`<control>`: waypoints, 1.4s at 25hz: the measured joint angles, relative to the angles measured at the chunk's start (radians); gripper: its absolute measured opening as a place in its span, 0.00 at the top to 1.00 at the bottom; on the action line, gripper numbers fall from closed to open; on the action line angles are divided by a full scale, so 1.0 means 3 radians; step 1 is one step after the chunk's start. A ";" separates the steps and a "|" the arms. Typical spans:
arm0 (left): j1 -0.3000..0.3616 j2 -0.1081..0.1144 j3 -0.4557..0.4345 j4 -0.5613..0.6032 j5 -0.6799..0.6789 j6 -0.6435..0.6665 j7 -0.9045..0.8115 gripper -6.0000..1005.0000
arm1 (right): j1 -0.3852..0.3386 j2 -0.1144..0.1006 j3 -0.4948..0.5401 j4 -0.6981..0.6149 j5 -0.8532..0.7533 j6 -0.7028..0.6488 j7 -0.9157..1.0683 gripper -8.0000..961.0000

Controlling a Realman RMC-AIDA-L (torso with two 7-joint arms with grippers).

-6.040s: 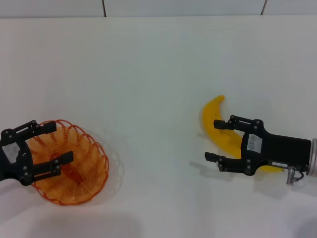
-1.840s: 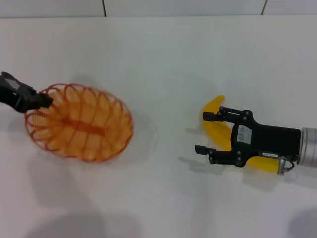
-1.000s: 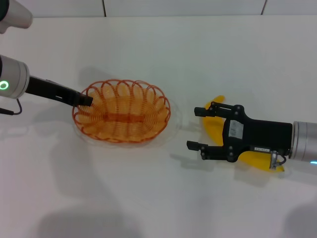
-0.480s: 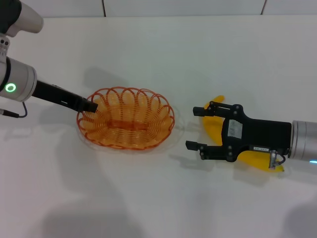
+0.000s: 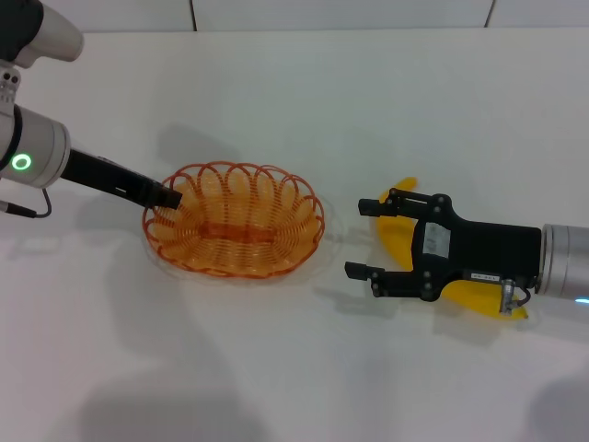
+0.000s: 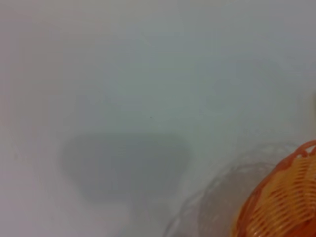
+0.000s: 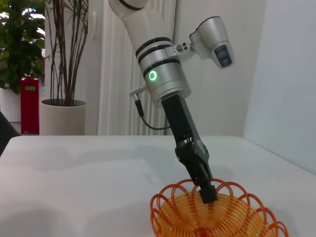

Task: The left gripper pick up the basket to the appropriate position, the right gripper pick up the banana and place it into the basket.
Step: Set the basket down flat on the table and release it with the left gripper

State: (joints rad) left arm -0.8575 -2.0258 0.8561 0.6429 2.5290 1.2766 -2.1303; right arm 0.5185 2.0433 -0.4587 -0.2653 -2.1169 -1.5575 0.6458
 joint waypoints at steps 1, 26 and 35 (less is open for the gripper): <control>-0.0001 0.0000 0.0003 0.0002 -0.0001 -0.0001 0.0000 0.92 | 0.0000 0.0000 0.0000 0.0000 0.0000 0.0000 0.0000 0.17; 0.2130 -0.0030 0.1479 0.2316 -0.2013 -0.0271 0.1539 0.25 | -0.0236 -0.0010 0.0035 -0.0031 0.0256 0.0001 -0.0005 0.17; 0.2371 -0.0011 0.1315 0.0973 -0.3298 -0.0315 0.3521 0.26 | -0.0348 -0.0015 0.0035 -0.0080 0.0341 -0.0002 -0.0010 0.17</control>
State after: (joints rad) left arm -0.1461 -2.0291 1.2505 0.9347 1.5397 1.1822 -1.0739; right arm 0.4140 2.0387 -0.4482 -0.2892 -2.0146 -1.5582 0.6426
